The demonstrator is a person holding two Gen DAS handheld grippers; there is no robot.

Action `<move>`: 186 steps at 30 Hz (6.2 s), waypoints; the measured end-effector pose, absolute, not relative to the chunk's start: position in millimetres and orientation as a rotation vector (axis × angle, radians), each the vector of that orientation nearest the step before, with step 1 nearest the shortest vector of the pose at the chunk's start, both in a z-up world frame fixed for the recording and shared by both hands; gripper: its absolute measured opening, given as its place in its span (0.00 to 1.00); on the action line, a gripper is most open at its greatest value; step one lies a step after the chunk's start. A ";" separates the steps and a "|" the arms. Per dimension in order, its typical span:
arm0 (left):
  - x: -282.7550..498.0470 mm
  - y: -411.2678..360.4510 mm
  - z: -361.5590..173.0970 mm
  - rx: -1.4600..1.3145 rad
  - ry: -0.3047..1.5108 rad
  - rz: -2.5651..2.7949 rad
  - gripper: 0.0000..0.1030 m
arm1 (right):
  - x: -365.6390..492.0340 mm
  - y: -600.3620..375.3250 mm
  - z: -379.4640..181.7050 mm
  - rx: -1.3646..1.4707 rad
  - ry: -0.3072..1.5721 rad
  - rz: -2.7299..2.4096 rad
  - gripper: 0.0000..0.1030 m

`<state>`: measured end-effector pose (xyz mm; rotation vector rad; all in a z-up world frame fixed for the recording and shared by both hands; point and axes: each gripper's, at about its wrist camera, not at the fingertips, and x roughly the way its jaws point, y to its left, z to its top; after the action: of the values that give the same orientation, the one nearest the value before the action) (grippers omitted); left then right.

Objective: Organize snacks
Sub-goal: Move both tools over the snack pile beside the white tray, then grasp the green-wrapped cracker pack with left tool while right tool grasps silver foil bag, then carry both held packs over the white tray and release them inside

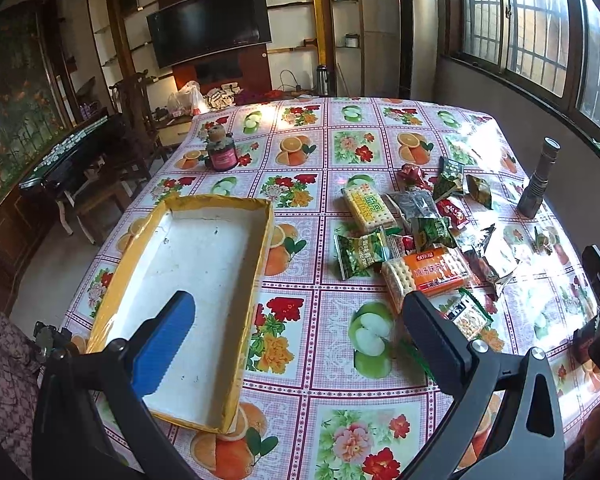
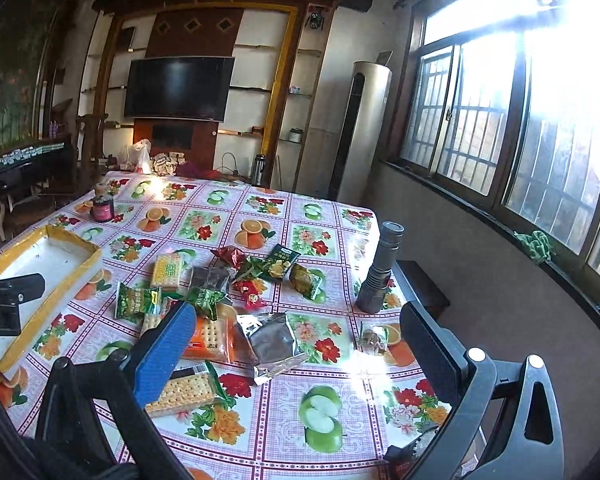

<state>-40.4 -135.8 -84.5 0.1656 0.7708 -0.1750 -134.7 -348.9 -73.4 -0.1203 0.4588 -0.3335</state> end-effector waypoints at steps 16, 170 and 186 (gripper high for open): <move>-38.2 -139.0 -103.5 0.177 0.823 -0.190 1.00 | -101.2 -346.4 -89.8 -0.180 0.630 -0.370 0.99; 10.3 47.5 -161.7 -0.007 0.996 -0.239 0.47 | 26.2 -135.7 -132.7 0.163 0.856 0.772 0.56; 31.9 60.5 -194.2 0.081 1.074 -0.110 0.47 | 52.1 -75.6 -180.2 -0.143 0.974 0.641 0.58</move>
<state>31.9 60.5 -194.2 0.0813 1.0736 -0.1100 52.1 -75.6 -180.2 -0.1426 0.9742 0.6413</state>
